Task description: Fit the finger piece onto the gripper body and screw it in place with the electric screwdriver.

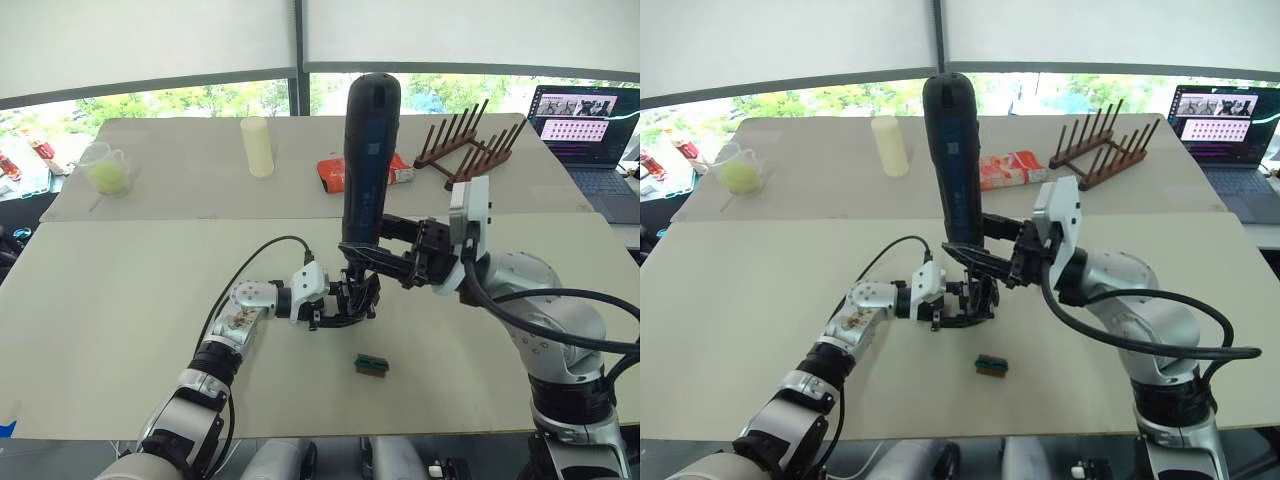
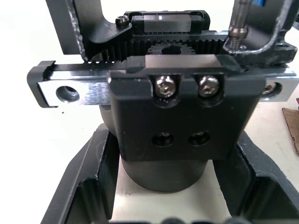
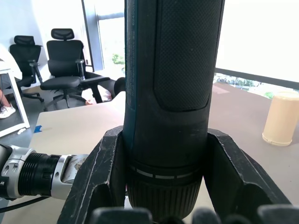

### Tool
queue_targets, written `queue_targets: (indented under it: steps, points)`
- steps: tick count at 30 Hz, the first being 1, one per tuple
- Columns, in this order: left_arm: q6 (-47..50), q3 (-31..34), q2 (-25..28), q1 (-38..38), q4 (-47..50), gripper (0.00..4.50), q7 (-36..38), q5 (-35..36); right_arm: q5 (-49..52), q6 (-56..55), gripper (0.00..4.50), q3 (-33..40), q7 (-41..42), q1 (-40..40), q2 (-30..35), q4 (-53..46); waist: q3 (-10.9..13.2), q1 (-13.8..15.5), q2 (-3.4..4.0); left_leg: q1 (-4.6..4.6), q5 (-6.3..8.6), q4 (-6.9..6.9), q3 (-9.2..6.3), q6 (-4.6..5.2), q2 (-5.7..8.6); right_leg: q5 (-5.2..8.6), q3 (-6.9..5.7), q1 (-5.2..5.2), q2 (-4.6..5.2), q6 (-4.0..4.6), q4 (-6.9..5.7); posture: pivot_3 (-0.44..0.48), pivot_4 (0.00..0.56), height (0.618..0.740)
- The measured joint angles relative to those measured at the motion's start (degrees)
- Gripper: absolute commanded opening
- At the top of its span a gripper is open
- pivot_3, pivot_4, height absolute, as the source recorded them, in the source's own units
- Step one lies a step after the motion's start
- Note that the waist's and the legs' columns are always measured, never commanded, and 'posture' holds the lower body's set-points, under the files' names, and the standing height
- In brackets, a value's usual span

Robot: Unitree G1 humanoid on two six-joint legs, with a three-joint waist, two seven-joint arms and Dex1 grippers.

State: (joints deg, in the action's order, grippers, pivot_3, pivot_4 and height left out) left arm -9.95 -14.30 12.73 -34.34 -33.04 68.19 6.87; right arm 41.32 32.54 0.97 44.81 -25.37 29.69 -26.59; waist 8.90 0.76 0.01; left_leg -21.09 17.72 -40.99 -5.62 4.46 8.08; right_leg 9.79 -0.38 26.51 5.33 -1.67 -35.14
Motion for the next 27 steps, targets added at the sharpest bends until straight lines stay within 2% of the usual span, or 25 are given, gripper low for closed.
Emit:
queue_targets:
  steps: [27]
  points:
    - [-1.6, -0.3, -0.6, -1.9, -3.9, 2.31, 0.5, -0.8, -2.1, -6.7, 1.92, -2.8, 9.8, -0.9, 1.5, 7.8, -0.4, 0.3, -0.06, 0.41, 0.02, 0.03, -0.04, 0.01, -0.01, 0.0, 0.01, -0.4, 0.01, 0.0, 0.04, 0.0, 0.15, 0.74]
